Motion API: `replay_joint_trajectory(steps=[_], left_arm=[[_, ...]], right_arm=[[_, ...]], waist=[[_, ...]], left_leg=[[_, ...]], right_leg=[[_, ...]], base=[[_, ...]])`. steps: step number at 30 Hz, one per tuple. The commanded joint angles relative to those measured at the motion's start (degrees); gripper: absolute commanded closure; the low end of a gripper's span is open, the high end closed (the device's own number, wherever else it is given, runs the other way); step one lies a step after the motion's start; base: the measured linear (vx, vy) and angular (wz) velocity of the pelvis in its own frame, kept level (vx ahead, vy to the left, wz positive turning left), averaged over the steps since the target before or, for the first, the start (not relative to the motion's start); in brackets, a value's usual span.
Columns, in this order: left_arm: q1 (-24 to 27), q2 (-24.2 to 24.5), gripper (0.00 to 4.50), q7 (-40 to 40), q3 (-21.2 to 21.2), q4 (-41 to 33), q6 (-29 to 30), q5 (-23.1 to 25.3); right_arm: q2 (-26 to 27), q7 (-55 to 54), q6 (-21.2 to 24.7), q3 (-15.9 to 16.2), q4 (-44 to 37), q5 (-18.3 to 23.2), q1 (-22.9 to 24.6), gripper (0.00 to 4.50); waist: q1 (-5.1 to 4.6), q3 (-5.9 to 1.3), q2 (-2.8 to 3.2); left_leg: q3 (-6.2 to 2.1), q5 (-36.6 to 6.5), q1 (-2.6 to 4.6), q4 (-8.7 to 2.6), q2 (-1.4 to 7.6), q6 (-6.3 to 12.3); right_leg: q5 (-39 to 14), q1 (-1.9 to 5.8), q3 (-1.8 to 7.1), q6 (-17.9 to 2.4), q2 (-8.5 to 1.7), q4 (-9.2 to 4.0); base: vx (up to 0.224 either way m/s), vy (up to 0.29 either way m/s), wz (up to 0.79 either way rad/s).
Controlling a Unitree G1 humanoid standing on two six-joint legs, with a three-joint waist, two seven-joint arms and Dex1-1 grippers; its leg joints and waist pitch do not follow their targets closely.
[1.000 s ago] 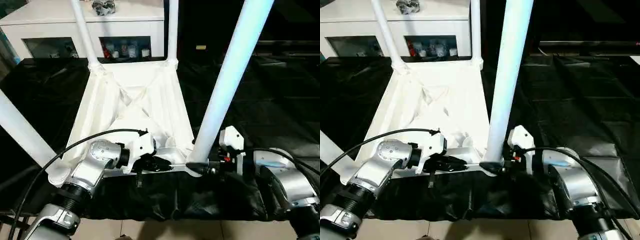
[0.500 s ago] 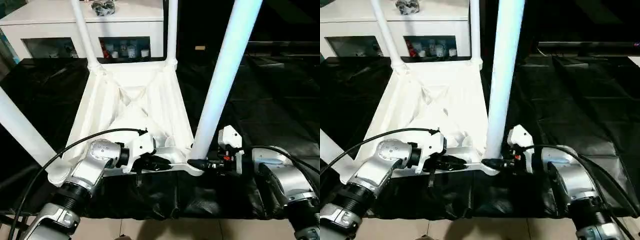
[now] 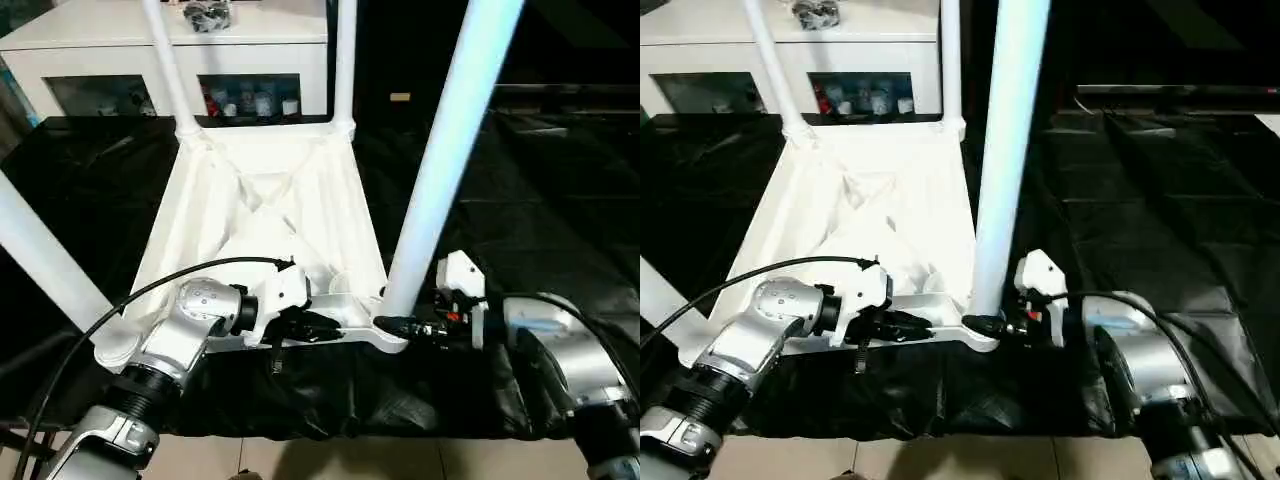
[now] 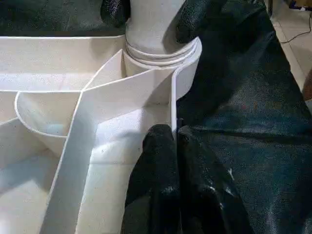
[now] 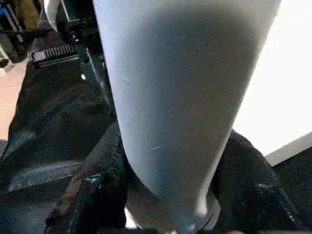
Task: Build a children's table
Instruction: Rotate leg to tighten
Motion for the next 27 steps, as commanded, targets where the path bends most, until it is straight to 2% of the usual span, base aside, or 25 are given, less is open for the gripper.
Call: replay_joint_trajectory(steps=[1, 3, 4, 5, 6, 7, 9, 10, 11, 12, 13, 14, 15, 16, 17, 18, 19, 20, 21, 23, 24, 26, 27], left_arm=[[-0.01, -0.92, 4.50, 3.09, -0.89, -0.15, 0.41, 1.53], [-0.20, -2.07, 4.50, 6.43, -0.43, 0.32, 1.28, 2.37], [-0.42, -2.88, 4.50, 7.85, -0.28, 0.55, 1.55, 2.61], [-0.42, -2.88, 4.50, 7.85, -0.28, 0.55, 1.55, 2.61], [-1.17, -5.38, 4.50, 12.18, -0.14, 1.21, 2.37, 3.59], [-1.46, -7.31, 4.50, 14.15, -0.38, 1.29, 2.94, 3.82], [-1.77, -9.69, 4.50, 16.28, -0.73, 1.33, 3.81, 3.99], [-2.14, -12.15, 4.50, 18.28, -1.27, 1.56, 4.78, 4.29], [-2.40, -13.37, 4.50, 19.29, -1.57, 1.77, 5.29, 4.50], [-2.85, -14.77, 4.50, 20.69, -1.73, 2.33, 5.77, 4.74], [-3.73, -16.34, 4.50, 22.94, -1.64, 3.44, 6.35, 5.21], [-3.73, -16.34, 4.50, 22.94, -1.64, 3.44, 6.35, 5.21], [-4.74, -16.68, 4.50, 24.72, -1.13, 4.63, 6.11, 6.03], [-4.85, -16.67, 4.50, 24.84, -1.06, 4.75, 6.07, 6.10], [-5.17, -16.60, 4.50, 25.11, -0.83, 5.10, 5.92, 6.31], [-5.50, -16.16, 4.50, 25.02, -0.25, 5.40, 5.65, 6.37], [-5.63, -15.54, 4.50, 24.51, 0.18, 5.42, 5.37, 6.29], [-5.51, -14.69, 4.50, 23.21, 0.43, 5.09, 4.75, 6.12], [-5.30, -13.70, 4.50, 21.94, 0.65, 4.71, 4.35, 5.94], [-4.72, -11.79, 4.50, 18.68, 0.86, 3.96, 3.11, 5.07], [-4.49, -10.63, 4.50, 17.37, 0.95, 3.64, 3.21, 4.83], [-4.19, -9.39, 4.50, 15.76, 0.91, 3.27, 2.74, 4.52], [-3.87, -8.17, 4.50, 14.17, 0.89, 2.80, 2.72, 4.19]], right_arm=[[1.67, -0.32, 2.11, 2.21, -0.47, 0.88, 2.01, 2.47], [3.51, -4.66, 2.38, 2.13, -0.17, -0.57, 3.06, 2.49], [5.04, -8.08, 2.14, 1.84, 0.44, -1.70, 3.42, 2.49], [5.04, -8.08, 2.14, 1.84, 0.44, -1.70, 3.42, 2.49], [9.10, -15.51, 4.16, 1.06, 1.26, -2.94, 4.03, 2.50], [11.98, -19.82, 4.89, 0.82, 1.56, -3.53, 4.30, 2.50], [15.32, -24.40, 5.33, 0.89, 1.78, -4.39, 4.43, 2.51], [18.93, -29.40, 5.50, 1.13, 2.58, -5.68, 3.85, 2.51], [20.80, -32.09, 5.68, 1.24, 3.13, -6.40, 3.35, 2.51], [22.92, -34.67, 5.83, 1.40, 3.89, -6.94, 2.47, 2.51], [26.04, -37.83, 5.76, 0.94, 5.31, -6.76, 0.77, 2.51], [26.04, -37.83, 5.76, 0.94, 5.31, -6.76, 0.77, 2.51], [27.28, -40.61, 4.88, 0.44, 6.64, -7.80, -0.80, 2.51], [27.35, -40.86, 4.75, 0.38, 6.80, -7.92, -0.98, 2.51], [27.49, -41.56, 4.35, 0.19, 7.20, -8.41, -1.45, 2.51], [27.54, -41.87, 4.34, -1.01, 7.73, -7.94, -1.98, 2.51], [27.29, -41.86, 4.27, -2.03, 7.87, -7.48, -2.25, 1.95], [26.76, -41.12, 4.66, -2.90, 7.41, -6.82, -2.16, 1.81], [25.77, -39.51, 4.71, -3.29, 6.75, -6.30, -1.85, 1.81], [23.41, -36.92, 4.38, -3.32, 5.71, -6.64, -1.12, 1.76], [21.77, -34.75, 4.09, -3.10, 5.19, -6.63, -0.76, 1.45], [19.93, -33.07, 3.36, -2.77, 4.92, -7.01, -0.55, 1.38], [18.13, -30.74, 3.07, -2.59, 4.66, -6.74, -0.49, 1.38]], waist=[[-0.26, -2.59, -0.98], [-0.38, -2.13, -1.02], [-0.45, -1.77, -1.17], [-0.57, -1.65, -1.13], [-0.86, -1.46, -1.28], [-1.15, -1.19, -1.35], [-1.75, -1.02, -1.44], [-2.31, -0.83, -1.49], [-2.78, -0.97, -1.32], [-3.12, -1.01, -0.98], [-3.45, -0.99, -0.91], [-4.11, -0.92, -1.02], [-4.26, -0.95, -0.60], [-4.75, -1.02, -0.50], [-4.93, -0.98, -0.16], [-5.40, -1.01, 0.12], [-5.39, -0.96, 0.26], [-5.44, -0.90, 0.19], [-5.36, -1.42, 0.22], [-4.94, -1.41, -0.08], [-4.89, -1.58, -0.05], [-4.54, -1.73, -0.24], [-4.33, -1.82, -0.30]], left_leg=[[0.74, -12.89, 0.21, -3.90, 0.36, 4.21], [0.66, -15.24, 0.22, -4.27, 0.32, 3.36], [0.71, -18.01, 0.61, -4.46, 0.34, 2.63], [0.60, -19.22, 0.61, -4.60, 0.29, 2.10], [0.34, -21.12, 0.55, -4.90, 0.21, 1.07], [0.27, -22.81, 0.69, -5.12, 0.05, 0.10], [-0.15, -25.13, 1.04, -5.25, -0.02, -0.97], [-0.56, -26.64, 0.67, -5.59, -0.20, -1.20], [-0.75, -27.11, 0.57, -5.69, -0.40, -1.58], [-1.08, -28.29, 0.85, -5.79, -0.49, -1.78], [-1.22, -29.11, 0.88, -5.91, -0.46, -1.78], [-1.41, -30.69, 0.84, -5.94, -0.70, -1.69], [-1.61, -31.59, 1.04, -5.97, -0.73, -1.66], [-1.87, -32.92, 1.16, -6.04, -0.67, -1.29], [-2.01, -34.34, 1.35, -6.20, -0.54, -0.73], [-2.20, -35.66, 1.45, -6.46, -0.35, -0.37], [-2.21, -36.19, 1.52, -6.56, -0.28, -0.27], [-2.10, -36.73, 1.75, -6.64, -0.19, -0.05], [-2.03, -35.97, 1.91, -6.49, -0.20, 0.03], [-1.66, -32.72, 1.19, -6.58, -0.16, 0.73], [-1.56, -31.79, 1.17, -6.54, -0.08, 0.73], [-1.19, -28.52, 0.74, -6.55, -0.08, 1.04], [-0.90, -26.40, 0.74, -6.35, -0.03, 1.36]], right_leg=[[-8.97, 2.37, 0.62, -14.17, -0.97, -3.93], [-13.22, 2.18, 0.64, -13.02, -0.97, -4.38], [-17.49, 1.68, 0.73, -11.96, -0.97, -4.94], [-19.74, 1.67, 0.74, -11.28, -1.00, -5.07], [-23.82, 1.60, 0.63, -9.73, -1.04, -5.38], [-28.02, 1.13, 0.55, -7.91, -0.95, -5.90], [-32.89, 0.83, 0.47, -5.75, -1.17, -6.57], [-35.14, 1.10, 0.07, -4.29, -1.06, -6.78], [-36.83, 1.14, -0.15, -3.10, -1.12, -7.11], [-38.17, 1.09, -0.52, -2.45, -1.23, -7.52], [-37.90, 1.08, -0.63, -2.48, -1.19, -7.65], [-38.64, 1.02, -1.04, -2.16, -0.97, -7.92], [-38.98, 1.08, -1.24, -2.04, -1.00, -8.15], [-38.01, 1.27, -1.62, -2.31, -1.04, -8.47], [-36.21, 1.35, -1.98, -3.10, -1.05, -8.73], [-33.69, 1.74, -2.51, -4.18, -1.18, -8.86], [-32.78, 1.80, -2.62, -4.58, -1.17, -8.94], [-31.42, 1.76, -2.67, -5.36, -1.23, -9.11], [-30.43, 2.01, -2.56, -5.93, -1.40, -8.95], [-28.36, 2.21, -1.91, -7.28, -1.70, -8.55], [-27.28, 2.18, -1.66, -7.82, -1.76, -8.29], [-23.97, 2.50, -1.29, -9.19, -1.75, -7.76], [-22.80, 2.38, -1.04, -9.84, -1.88, -7.54]], base=[[0.000, 0.000, 0.00], [0.000, 0.000, 0.00], [0.000, 0.000, 0.00], [0.000, 0.000, 0.00], [-0.053, -0.007, -0.02], [-0.053, -0.007, -0.02], [0.000, 0.000, 0.00], [0.000, 0.000, 0.00], [-0.054, 0.020, -0.14], [0.000, 0.000, 0.00], [0.000, 0.000, 0.00], [0.000, 0.000, 0.00], [-0.054, 0.032, -0.13], [-0.054, 0.032, -0.13], [0.000, 0.000, 0.00], [0.000, 0.000, 0.00], [0.000, 0.000, 0.00], [0.000, 0.000, 0.00], [0.000, 0.000, 0.00], [0.000, 0.000, 0.00], [0.000, 0.000, 0.00], [0.000, 0.000, 0.00], [0.000, 0.000, 0.00]])
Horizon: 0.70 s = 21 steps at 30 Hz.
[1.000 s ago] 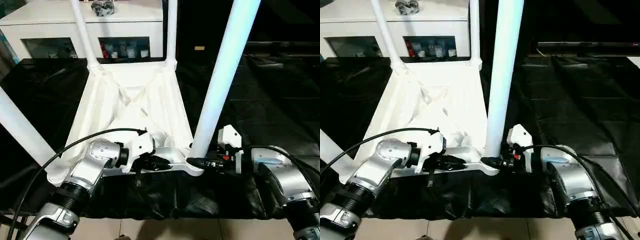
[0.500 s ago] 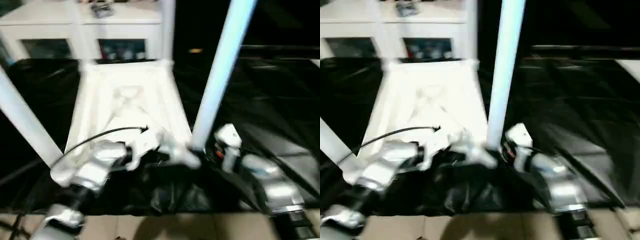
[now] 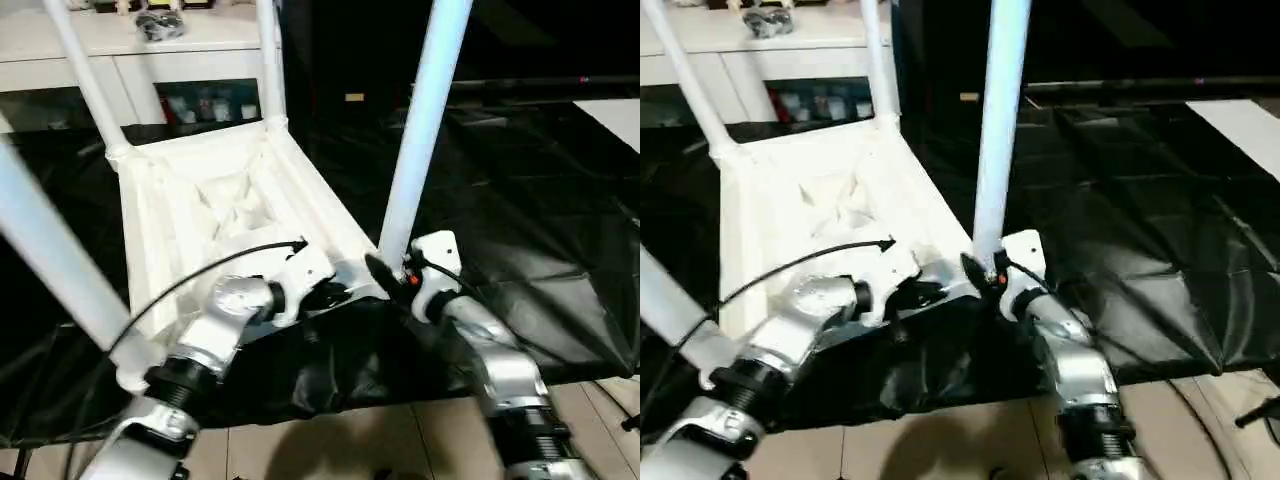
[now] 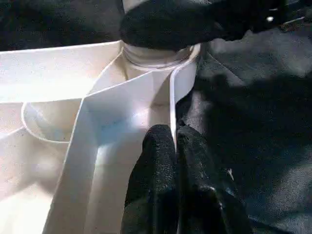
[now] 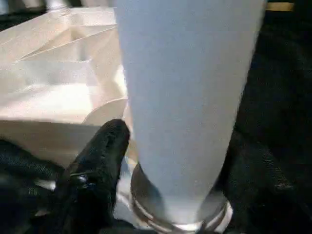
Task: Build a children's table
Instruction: Rotate leg to tighten
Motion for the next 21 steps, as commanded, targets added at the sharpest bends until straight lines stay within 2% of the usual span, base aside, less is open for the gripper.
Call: replay_joint_trajectory(steps=[1, 3, 4, 5, 6, 7, 9, 10, 11, 12, 15, 16, 17, 18, 21], left_arm=[[-0.20, 0.47, 4.50, -3.99, -1.76, -2.46, -2.07, -1.64], [0.30, 2.60, 4.50, -7.37, -1.75, -3.08, -2.16, -2.52], [0.44, 3.31, 4.50, -8.36, -1.75, -3.24, -2.34, -2.72], [0.51, 3.94, 4.50, -9.40, -1.69, -3.30, -2.79, -2.88], [0.69, 4.73, 4.50, -11.13, -1.60, -3.62, -3.07, -3.29], [0.70, 4.79, 4.50, -11.26, -1.59, -3.65, -3.09, -3.32], [0.99, 6.43, 4.50, -14.68, -1.53, -4.27, -4.00, -4.28], [1.09, 7.10, 4.50, -15.99, -1.55, -4.54, -3.94, -4.76], [1.13, 7.92, 4.50, -17.24, -1.73, -4.62, -4.27, -5.24], [1.16, 8.31, 4.50, -17.82, -1.83, -4.70, -4.24, -5.49], [1.18, 9.61, 4.50, -19.86, -2.12, -4.79, -4.62, -6.21], [1.17, 9.75, 4.50, -20.12, -2.10, -4.75, -4.69, -6.30], [1.05, 9.88, 4.50, -20.14, -2.13, -4.57, -4.87, -6.14], [0.98, 9.97, 4.50, -20.23, -2.12, -4.45, -4.98, -6.03], [0.79, 10.00, 4.50, -20.28, -2.02, -4.17, -4.92, -5.93]], right_arm=[[-1.10, 5.25, 0.88, 3.61, 0.51, 0.97, 1.05, 1.28], [-4.42, 10.28, -0.31, 3.86, 0.47, 1.52, 0.83, 1.28], [-5.61, 12.22, -0.53, 4.15, 0.46, 1.63, 0.73, 1.28], [-6.81, 14.48, -0.96, 4.60, 0.45, 1.66, 0.62, 1.28], [-8.42, 17.98, -1.11, 5.30, 0.29, 1.94, 0.51, 1.28], [-8.54, 18.25, -1.12, 5.35, 0.28, 1.96, 0.50, 1.28], [-11.69, 25.27, -1.70, 6.86, 0.07, 2.39, 0.13, 1.28], [-12.78, 27.75, -2.06, 7.40, 0.30, 2.46, -0.20, 1.28], [-13.74, 30.43, -2.47, 7.87, 0.98, 2.99, -0.88, 1.28], [-14.12, 31.51, -2.74, 8.05, 1.44, 3.25, -1.30, 1.28], [-15.07, 35.31, -3.49, 8.43, 3.46, 4.23, -3.23, 1.28], [-15.07, 35.94, -3.59, 8.40, 3.88, 4.32, -3.65, 1.28], [-14.84, 36.37, -3.90, 8.29, 4.67, 4.34, -4.43, 1.28], [-14.73, 36.79, -4.22, 8.25, 5.31, 4.41, -5.00, 1.28], [-14.00, 37.47, -5.21, 8.25, 6.98, 4.45, -6.41, 1.28]], waist=[[0.54, -2.83, -0.46], [1.14, -3.14, -0.50], [1.38, -3.29, -0.45], [1.87, -3.49, -0.53], [2.11, -3.53, -0.56], [2.38, -3.69, -0.58], [3.08, -3.93, -0.34], [3.31, -4.06, -0.24], [3.50, -4.13, -0.18], [3.69, -4.19, -0.17], [3.87, -4.29, -0.07], [3.90, -4.16, -0.03], [3.98, -4.15, -0.38], [3.99, -4.08, -0.18], [4.09, -3.96, -0.19]], left_leg=[[0.53, -24.17, -0.04, -4.80, 0.34, 1.85], [1.09, -20.45, -0.05, -4.24, 0.48, 2.88], [1.13, -19.16, -0.15, -4.11, 0.50, 3.02], [1.43, -16.48, -0.20, -3.70, 0.48, 3.52], [1.59, -15.72, 0.01, -3.49, 0.52, 3.73], [1.80, -13.96, 0.01, -3.10, 0.48, 4.26], [1.68, -9.94, -0.58, -2.82, 0.61, 5.04], [1.81, -8.76, -0.44, -2.63, 0.66, 5.24], [1.93, -6.38, -0.33, -2.38, 0.81, 5.80], [2.00, -4.95, -0.46, -2.23, 0.81, 6.06], [2.03, -5.72, -0.26, -2.14, 0.87, 6.04], [2.08, -6.72, -0.17, -2.22, 0.94, 5.79], [2.14, -7.70, -0.01, -2.25, 1.05, 5.56], [2.19, -8.88, 0.18, -2.36, 1.16, 5.27], [2.29, -10.51, 0.26, -2.45, 1.20, 4.54]], right_leg=[[-22.01, 1.58, 0.66, -9.47, -1.67, -3.28], [-18.82, 1.54, 0.96, -10.89, -1.59, -2.62], [-17.70, 1.80, 0.96, -11.18, -1.61, -2.43], [-15.22, 1.63, 1.16, -11.84, -1.52, -2.09], [-14.14, 1.35, 1.25, -12.35, -1.47, -1.97], [-11.66, 1.40, 1.31, -13.39, -1.34, -1.58], [-6.91, 2.11, 1.07, -14.72, -1.27, -0.44], [-5.03, 2.07, 1.08, -15.18, -1.23, -0.20], [-0.86, 2.05, 1.00, -16.24, -1.06, 0.24], [1.43, 2.29, 0.84, -16.79, -0.93, 0.63], [2.08, 2.26, 0.68, -17.63, -0.83, 0.93], [1.26, 2.19, 0.71, -17.70, -0.80, 0.85], [0.44, 2.13, 0.77, -17.79, -0.85, 0.88], [-0.69, 1.92, 0.75, -17.86, -0.85, 0.79], [-3.31, 1.84, 0.81, -17.22, -0.96, 0.59]], base=[[0.000, 0.000, 0.00], [0.026, -0.021, 0.02], [0.052, -0.042, 0.03], [0.058, -0.048, 0.04], [0.066, -0.053, 0.11], [0.066, -0.053, 0.11], [0.056, -0.047, 0.03], [0.051, -0.043, -0.01], [0.057, -0.035, -0.01], [0.052, -0.019, -0.01], [0.017, -0.006, 0.00], [0.000, 0.000, 0.00], [0.000, 0.000, 0.00], [0.000, 0.000, 0.00], [0.000, 0.000, 0.00]])
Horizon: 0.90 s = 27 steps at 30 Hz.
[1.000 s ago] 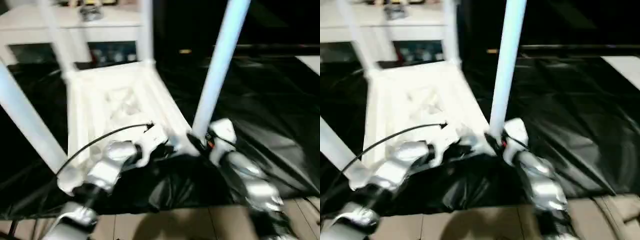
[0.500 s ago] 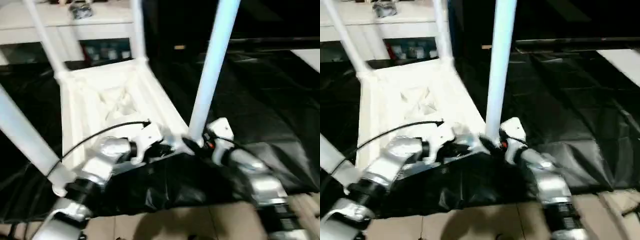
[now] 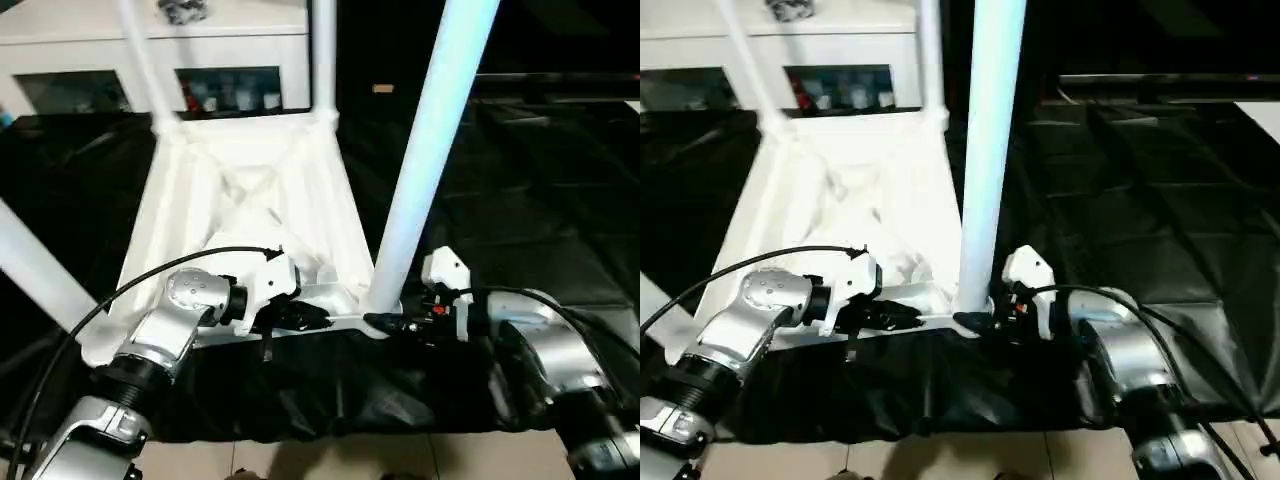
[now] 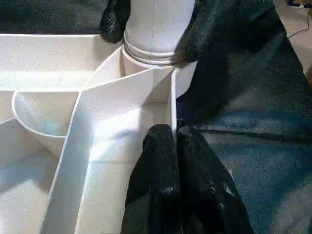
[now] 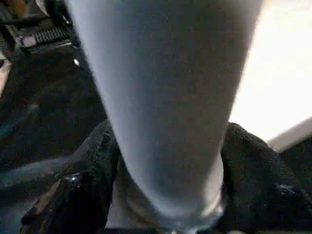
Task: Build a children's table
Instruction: Rotate leg to tighten
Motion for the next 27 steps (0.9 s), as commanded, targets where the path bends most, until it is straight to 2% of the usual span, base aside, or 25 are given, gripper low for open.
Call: replay_joint_trajectory(steps=[1, 4, 5, 6, 8, 9, 12, 13, 20, 22, 25, 27], left_arm=[[-0.53, -0.01, 4.50, -0.97, -0.93, -0.94, -0.48, 0.29], [-0.46, 0.17, 4.50, -0.81, -1.27, -0.92, -0.41, 0.33], [-0.42, 0.20, 4.50, -0.81, -1.31, -0.96, -0.39, 0.33], [-0.30, 0.28, 4.50, -0.78, -1.41, -1.07, -0.37, 0.33], [-0.26, 0.33, 4.50, -0.79, -1.46, -1.05, -0.45, 0.33], [-0.21, 0.44, 4.50, -0.89, -1.51, -0.96, -0.54, 0.39], [-0.21, 0.79, 4.50, -1.12, -1.50, -0.78, -0.63, 0.56], [-0.26, 0.89, 4.50, -1.24, -1.48, -0.59, -0.71, 0.64], [-0.57, 0.90, 4.50, -0.71, -1.45, 0.16, -0.79, 0.81], [-0.73, 0.14, 4.50, 1.70, -1.23, 1.08, -0.83, 1.42], [-0.86, -0.95, 4.50, 4.33, -0.99, 1.58, -0.43, 2.03], [-0.95, -2.21, 4.50, 6.55, -0.76, 1.71, 0.12, 2.30]], right_arm=[[0.64, 1.09, -0.73, 0.74, 0.79, 0.47, -0.94, 1.28], [1.06, 1.99, -0.72, 1.21, 1.17, 0.99, -1.41, 1.28], [1.01, 2.20, -0.67, 1.31, 1.18, 1.03, -1.40, 1.55], [0.81, 2.74, -0.72, 1.65, 1.24, 0.96, -1.31, 1.64], [0.77, 3.15, -0.98, 1.73, 1.57, 0.77, -1.34, 1.68], [0.57, 3.93, -1.48, 1.89, 2.30, 0.48, -1.40, 1.92], [0.23, 4.72, -1.96, 1.98, 2.73, 0.34, -1.32, 2.07], [0.25, 4.84, -2.07, 1.95, 2.91, 0.30, -1.39, 2.14], [0.41, 5.54, -1.84, 2.21, 3.21, 0.39, -1.48, 2.19], [1.44, 4.50, -1.26, 2.37, 2.69, 0.35, -0.37, 2.19], [3.20, 0.00, 0.03, 2.09, 2.01, -0.41, 0.94, 2.20], [4.96, -4.00, 0.57, 1.76, 1.43, -1.01, 2.13, 2.20]], waist=[[-0.01, -3.87, -0.20], [0.24, -3.77, -0.36], [0.39, -3.73, -1.01], [0.44, -3.70, -0.81], [0.37, -3.64, -0.92], [0.38, -3.64, -0.85], [0.38, -3.64, -0.91], [0.40, -3.68, -0.74], [0.36, -3.85, -0.74], [0.36, -3.82, -0.68], [0.35, -3.56, -0.71], [0.33, -3.16, -0.71]], left_leg=[[1.02, -10.93, 0.87, -3.61, 0.03, 4.28], [1.03, -11.69, 0.76, -3.62, -0.05, 3.55], [1.00, -11.44, 0.55, -3.63, -0.10, 3.65], [0.98, -11.49, 0.55, -3.66, -0.10, 3.57], [1.00, -11.97, 0.52, -3.62, -0.13, 3.19], [0.98, -12.15, 0.50, -3.62, -0.16, 3.08], [0.98, -12.06, 0.47, -3.60, -0.19, 2.99], [0.92, -11.80, 0.47, -3.61, -0.18, 2.99], [0.92, -10.68, 0.43, -3.45, -0.22, 3.51], [0.96, -11.16, 0.49, -3.44, -0.24, 3.47], [0.90, -12.92, 0.48, -3.73, -0.22, 2.81], [0.93, -16.39, 0.91, -4.00, -0.27, 1.40]], right_leg=[[-4.58, 2.88, 0.79, -16.75, -1.17, -2.15], [-6.03, 2.91, 0.91, -15.94, -1.21, -2.19], [-6.87, 3.04, 0.94, -15.58, -1.33, -2.09], [-7.53, 2.99, 0.97, -15.31, -1.37, -2.16], [-9.37, 2.90, 1.01, -14.61, -1.38, -2.33], [-9.90, 2.84, 1.01, -14.44, -1.40, -2.36], [-10.19, 2.84, 1.04, -14.29, -1.38, -2.39], [-10.03, 2.85, 0.99, -14.24, -1.36, -2.33], [-7.07, 2.95, 0.91, -15.06, -1.20, -2.04], [-7.47, 2.91, 0.90, -15.13, -1.20, -2.13], [-10.76, 2.83, 0.92, -14.36, -1.26, -2.48], [-16.93, 2.29, 1.15, -12.54, -1.42, -3.31]], base=[[0.000, 0.000, 0.00], [0.000, 0.000, 0.00], [0.000, 0.000, 0.00], [0.000, 0.000, 0.00], [0.000, 0.000, 0.00], [0.000, 0.000, 0.00], [0.000, 0.000, 0.00], [0.000, 0.000, 0.00], [0.000, 0.000, 0.00], [0.000, 0.000, 0.00], [0.000, 0.000, 0.00], [0.000, 0.000, 0.00]])
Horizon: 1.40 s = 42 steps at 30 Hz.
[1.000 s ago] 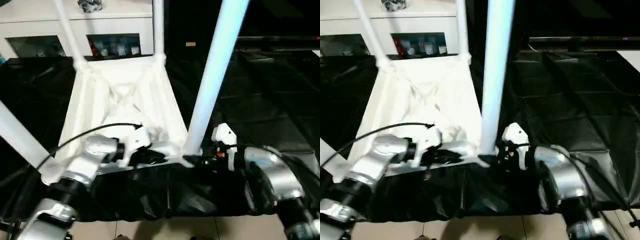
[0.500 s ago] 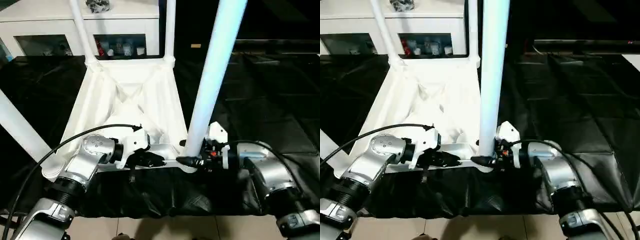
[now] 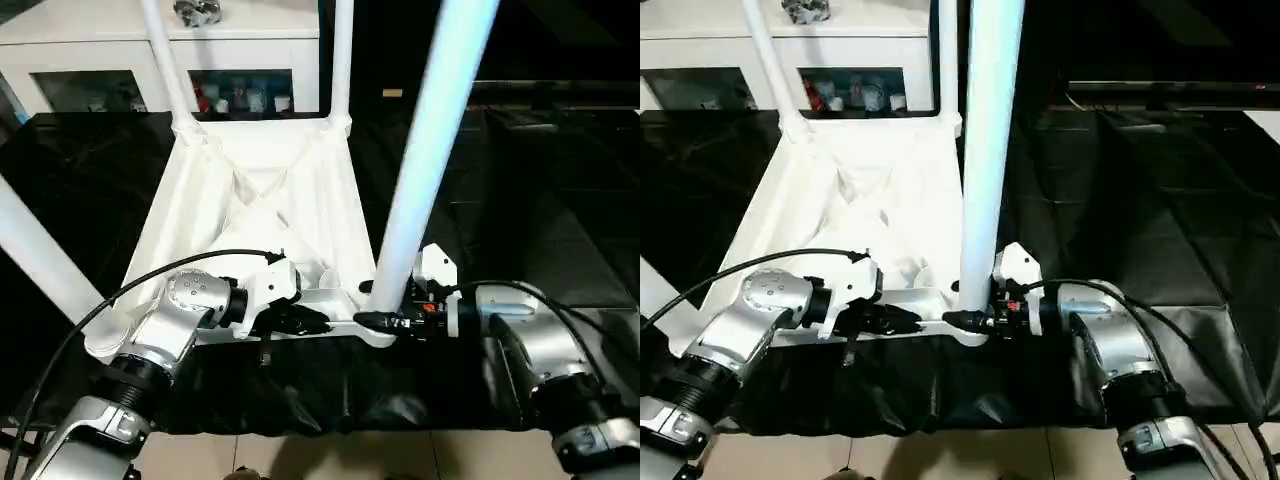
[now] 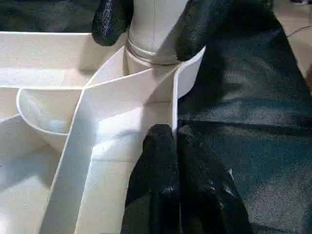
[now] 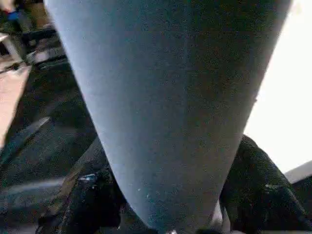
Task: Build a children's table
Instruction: Rotate leg to tighten
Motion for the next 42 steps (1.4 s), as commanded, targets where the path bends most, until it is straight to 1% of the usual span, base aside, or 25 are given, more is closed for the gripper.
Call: replay_joint_trajectory(steps=[1, 2, 3, 4, 5, 6, 7, 9, 10, 11, 12, 13, 14, 17, 18, 22, 23, 24, 27, 29, 31, 36, 38, 39, 42], left_arm=[[-1.08, -3.06, 4.50, 7.16, -0.12, 0.89, 1.10, 1.90], [-1.18, -4.35, 4.50, 9.32, -0.10, 0.92, 1.46, 2.34], [-1.35, -6.41, 4.50, 12.28, -0.05, 0.91, 2.10, 2.79], [-1.35, -6.41, 4.50, 12.28, -0.05, 0.91, 2.10, 2.79], [-1.71, -9.22, 4.50, 16.19, -0.14, 0.96, 3.04, 3.48], [-1.71, -9.22, 4.50, 16.19, -0.14, 0.96, 3.04, 3.48], [-1.94, -11.72, 4.50, 19.04, -0.40, 0.86, 3.86, 3.91], [-2.07, -14.20, 4.50, 21.15, -0.90, 0.61, 4.65, 4.16], [-2.06, -15.01, 4.50, 21.54, -1.13, 0.45, 4.93, 4.14], [-2.13, -15.20, 4.50, 21.78, -1.25, 0.49, 4.90, 4.32], [-2.23, -15.45, 4.50, 22.10, -1.41, 0.56, 4.86, 4.55], [-2.39, -15.65, 4.50, 22.34, -1.60, 0.71, 4.76, 4.84], [-2.39, -15.65, 4.50, 22.34, -1.60, 0.71, 4.76, 4.84], [-2.73, -14.82, 4.50, 22.20, -1.09, 1.17, 4.16, 5.64], [-2.77, -13.84, 4.50, 21.71, -0.81, 1.38, 3.65, 5.86], [-2.48, -11.13, 4.50, 19.90, 0.09, 1.21, 2.53, 5.82], [-2.42, -10.76, 4.50, 19.71, 0.23, 1.11, 2.50, 5.74], [-1.86, -8.60, 4.50, 16.43, 0.27, 0.47, 1.50, 4.83], [-1.08, -6.64, 4.50, 12.72, 0.32, -0.64, 1.65, 3.59], [-0.57, -5.18, 4.50, 9.91, 0.38, -1.33, 1.29, 2.81], [-0.17, -3.46, 4.50, 6.65, 0.50, -1.85, 0.58, 1.82], [-0.21, -1.47, 4.50, 2.68, 0.19, -1.74, -0.25, 0.26], [-0.19, -0.79, 4.50, 1.08, 0.12, -1.86, -0.42, -0.40], [-0.24, -0.64, 4.50, 0.73, 0.17, -1.82, -0.50, -0.51], [-0.94, 0.34, 4.50, -1.18, 0.38, -0.99, -0.92, -0.70]], right_arm=[[4.09, -7.44, 2.18, 2.26, 0.08, -2.17, 2.69, 2.21], [5.84, -11.56, 2.36, 1.88, -0.06, -3.02, 3.53, 2.23], [8.23, -16.51, 3.72, 1.32, -0.24, -3.73, 4.34, 2.27], [8.23, -16.51, 3.72, 1.32, -0.24, -3.73, 4.34, 2.34], [11.53, -23.56, 5.15, 0.45, -0.09, -4.94, 4.87, 2.34], [11.53, -23.56, 5.15, 0.45, -0.09, -4.94, 4.87, 2.43], [14.60, -29.54, 6.13, -0.74, 0.18, -5.48, 4.80, 2.44], [17.70, -35.82, 7.04, -2.18, 0.99, -6.00, 4.09, 2.44], [18.71, -37.90, 7.38, -2.72, 1.49, -6.09, 3.61, 2.44], [19.02, -38.26, 7.14, -2.78, 1.72, -6.09, 3.31, 2.44], [19.45, -38.76, 6.83, -2.86, 2.03, -6.09, 2.90, 2.44], [20.05, -39.57, 6.48, -2.99, 2.44, -6.12, 2.26, 2.44], [20.05, -39.57, 6.48, -2.99, 2.44, -6.12, 2.26, 2.44], [21.25, -39.83, 6.52, -4.45, 0.91, -4.41, 1.85, 1.78], [20.87, -38.42, 6.68, -4.65, -0.15, -3.71, 2.26, 1.75], [17.85, -33.28, 6.92, -2.69, -3.62, -4.13, 4.22, 1.32], [17.23, -32.34, 6.88, -2.16, -4.11, -4.29, 4.52, 1.28], [13.21, -26.86, 6.09, -0.74, -4.69, -4.33, 5.41, 1.28], [9.37, -21.61, 5.37, 0.23, -5.14, -4.17, 6.06, 1.28], [5.78, -16.09, 4.53, 0.92, -5.44, -3.75, 6.27, 1.28], [1.76, -9.63, 3.29, 1.33, -5.56, -3.30, 6.06, 1.28], [-2.26, -0.96, 3.01, 1.51, -5.72, -1.06, 4.60, 1.28], [-3.53, 2.07, 2.56, 2.01, -5.21, -0.61, 3.83, 1.28], [-3.80, 2.83, 2.45, 2.10, -4.96, -0.45, 3.53, 1.28], [-5.05, 7.32, 2.18, 2.50, -3.32, 0.66, 1.47, 1.63]], waist=[[-0.22, -2.86, -0.31], [-0.37, -2.70, -0.32], [-0.86, -2.31, -0.48], [-0.86, -2.31, -0.48], [-1.33, -2.17, -0.32], [-1.84, -2.14, -0.50], [-2.04, -2.18, -0.13], [-3.07, -2.25, -0.11], [-3.07, -2.25, -0.11], [-3.42, -2.23, 0.40], [-3.97, -2.19, 0.12], [-3.97, -2.16, 0.71], [-4.36, -1.94, 0.85], [-4.85, -1.96, 1.54], [-4.95, -1.95, 0.93], [-4.93, -2.07, 0.87], [-4.81, -2.25, 0.87], [-4.52, -2.36, 0.43], [-4.15, -2.48, 0.46], [-3.93, -2.52, 0.05], [-3.39, -2.66, 0.08], [-2.11, -3.34, -0.42], [-1.57, -3.67, -0.29], [-1.16, -3.90, -0.20], [-0.80, -3.85, -0.06]], left_leg=[[0.84, -17.05, 0.56, -4.53, -0.28, 0.85], [0.78, -18.30, 0.58, -4.67, -0.36, 0.39], [0.31, -22.55, 0.86, -5.03, -0.58, -1.07], [0.31, -22.55, 0.86, -5.03, -0.58, -1.07], [-0.02, -25.87, 1.43, -4.97, -0.83, -1.72], [-0.33, -27.07, 1.38, -4.96, -1.02, -1.89], [-0.48, -27.51, 1.32, -4.99, -1.10, -1.85], [-0.91, -28.55, 0.96, -5.35, -1.20, -1.78], [-0.91, -28.55, 0.96, -5.35, -1.20, -1.78], [-1.30, -30.49, 1.32, -5.49, -1.36, -1.24], [-1.52, -31.92, 1.62, -5.42, -1.56, -0.41], [-1.65, -32.51, 1.79, -5.44, -1.59, -0.22], [-1.82, -34.30, 1.96, -5.68, -1.37, 0.10], [-2.41, -37.76, 1.77, -6.56, -0.91, 0.13], [-2.02, -36.66, 1.91, -6.29, -1.29, 0.72], [-1.74, -32.82, 1.24, -6.28, -1.31, 1.27], [-1.63, -31.28, 0.82, -6.46, -1.10, 1.20], [-1.38, -30.05, 0.77, -6.36, -1.05, 1.58], [-0.71, -27.19, 0.64, -6.07, -0.93, 2.13], [-0.68, -25.26, 0.27, -6.02, -0.87, 2.42], [-0.38, -23.30, 0.50, -5.67, -0.80, 3.06], [0.33, -15.02, 0.38, -4.64, -0.68, 4.96], [0.29, -10.30, -0.30, -4.40, -0.57, 5.91], [0.45, -8.15, 0.03, -4.05, -0.44, 6.25], [0.68, -6.54, -0.17, -3.76, -0.27, 6.82]], right_leg=[[-18.55, 2.07, 1.13, -11.83, -1.35, -4.30], [-20.84, 2.02, 1.06, -11.02, -1.36, -4.51], [-28.98, 1.76, 0.74, -7.86, -1.33, -5.24], [-28.98, 1.76, 0.74, -7.86, -1.33, -5.24], [-35.78, 1.20, 0.51, -5.02, -1.43, -6.21], [-38.66, 1.19, 0.07, -3.40, -1.43, -6.68], [-39.30, 1.24, -0.06, -2.88, -1.48, -6.86], [-39.31, 1.57, -0.84, -1.79, -1.35, -7.48], [-39.31, 1.57, -0.84, -1.79, -1.35, -7.48], [-38.82, 1.41, -1.20, -1.71, -1.25, -7.92], [-38.99, 1.20, -1.53, -1.74, -1.13, -8.52], [-38.88, 1.20, -1.68, -1.96, -1.20, -8.63], [-38.08, 1.28, -2.16, -2.29, -1.09, -9.01], [-32.41, 2.60, -3.04, -3.53, -1.23, -8.71], [-33.11, 2.18, -3.00, -3.66, -1.32, -9.00], [-33.77, 2.32, -2.33, -4.16, -1.96, -8.59], [-30.65, 2.47, -1.73, -5.22, -1.96, -7.98], [-28.95, 2.45, -1.45, -6.19, -1.97, -7.71], [-25.26, 2.22, -0.70, -8.88, -2.13, -7.06], [-25.04, 2.65, -0.67, -9.07, -2.04, -6.57], [-24.56, 2.48, -0.42, -9.60, -2.16, -6.51], [-14.00, 2.69, 0.21, -13.51, -1.88, -4.92], [-8.73, 3.33, -0.02, -14.79, -1.73, -3.75], [-5.83, 3.09, -0.06, -15.58, -1.66, -3.43], [-2.29, 3.23, -0.22, -17.06, -1.51, -2.86]], base=[[0.000, 0.000, 0.00], [0.000, 0.000, 0.00], [0.000, 0.000, 0.00], [0.000, 0.000, 0.00], [-0.053, 0.004, -0.04], [-0.059, 0.008, -0.05], [-0.059, 0.008, -0.05], [-0.054, 0.025, -0.11], [-0.051, 0.031, -0.13], [0.000, 0.000, 0.00], [0.000, 0.000, 0.00], [0.000, 0.000, 0.00], [0.000, 0.000, 0.00], [0.000, 0.000, 0.00], [0.000, 0.000, 0.00], [0.000, 0.000, 0.00], [0.000, 0.000, 0.00], [0.000, 0.000, 0.00], [0.000, 0.000, 0.00], [0.000, 0.000, 0.00], [0.000, 0.000, 0.00], [0.050, -0.028, 0.07], [0.062, -0.034, 0.05], [0.000, 0.000, 0.00], [0.000, 0.000, 0.00]])
